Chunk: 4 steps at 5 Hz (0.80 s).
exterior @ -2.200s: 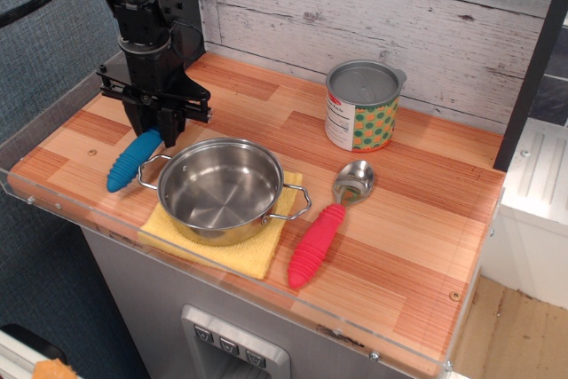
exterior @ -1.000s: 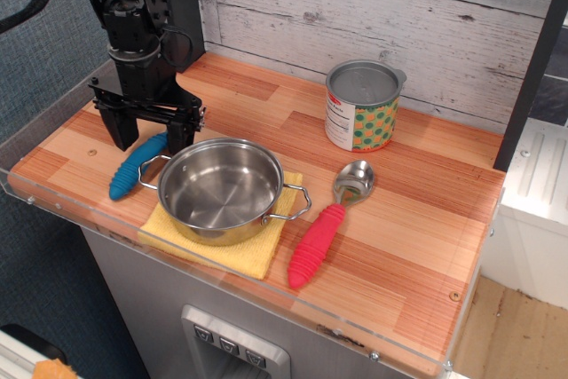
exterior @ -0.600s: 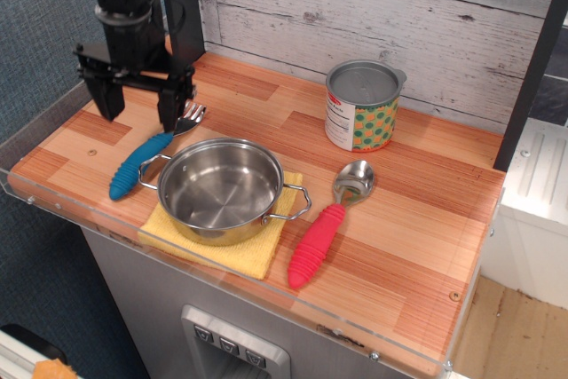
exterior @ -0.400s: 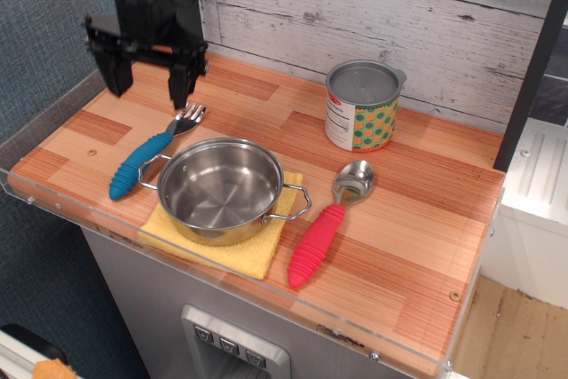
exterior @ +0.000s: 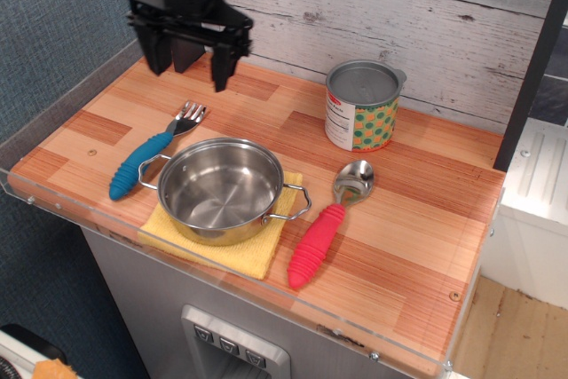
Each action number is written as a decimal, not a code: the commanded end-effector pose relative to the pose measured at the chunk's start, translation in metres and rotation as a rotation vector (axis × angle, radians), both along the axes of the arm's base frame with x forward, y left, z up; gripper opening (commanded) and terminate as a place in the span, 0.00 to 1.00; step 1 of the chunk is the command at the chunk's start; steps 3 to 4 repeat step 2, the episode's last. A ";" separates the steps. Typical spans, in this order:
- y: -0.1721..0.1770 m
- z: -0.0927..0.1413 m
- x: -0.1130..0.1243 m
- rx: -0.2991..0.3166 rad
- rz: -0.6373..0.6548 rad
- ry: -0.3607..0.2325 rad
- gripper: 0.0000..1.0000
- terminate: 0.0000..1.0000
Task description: Move the blue fork to the left of the pot
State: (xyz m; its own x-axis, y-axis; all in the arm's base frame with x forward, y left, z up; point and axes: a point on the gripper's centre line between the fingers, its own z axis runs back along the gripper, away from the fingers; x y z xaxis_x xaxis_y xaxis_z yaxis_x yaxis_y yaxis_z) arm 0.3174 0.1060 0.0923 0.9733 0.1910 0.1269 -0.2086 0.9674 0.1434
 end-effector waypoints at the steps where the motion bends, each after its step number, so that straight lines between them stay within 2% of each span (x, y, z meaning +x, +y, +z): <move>1: -0.048 0.038 0.023 -0.035 -0.090 -0.080 1.00 0.00; 2: -0.063 0.040 0.027 -0.058 -0.116 -0.071 1.00 1.00; 4: -0.063 0.040 0.027 -0.058 -0.116 -0.071 1.00 1.00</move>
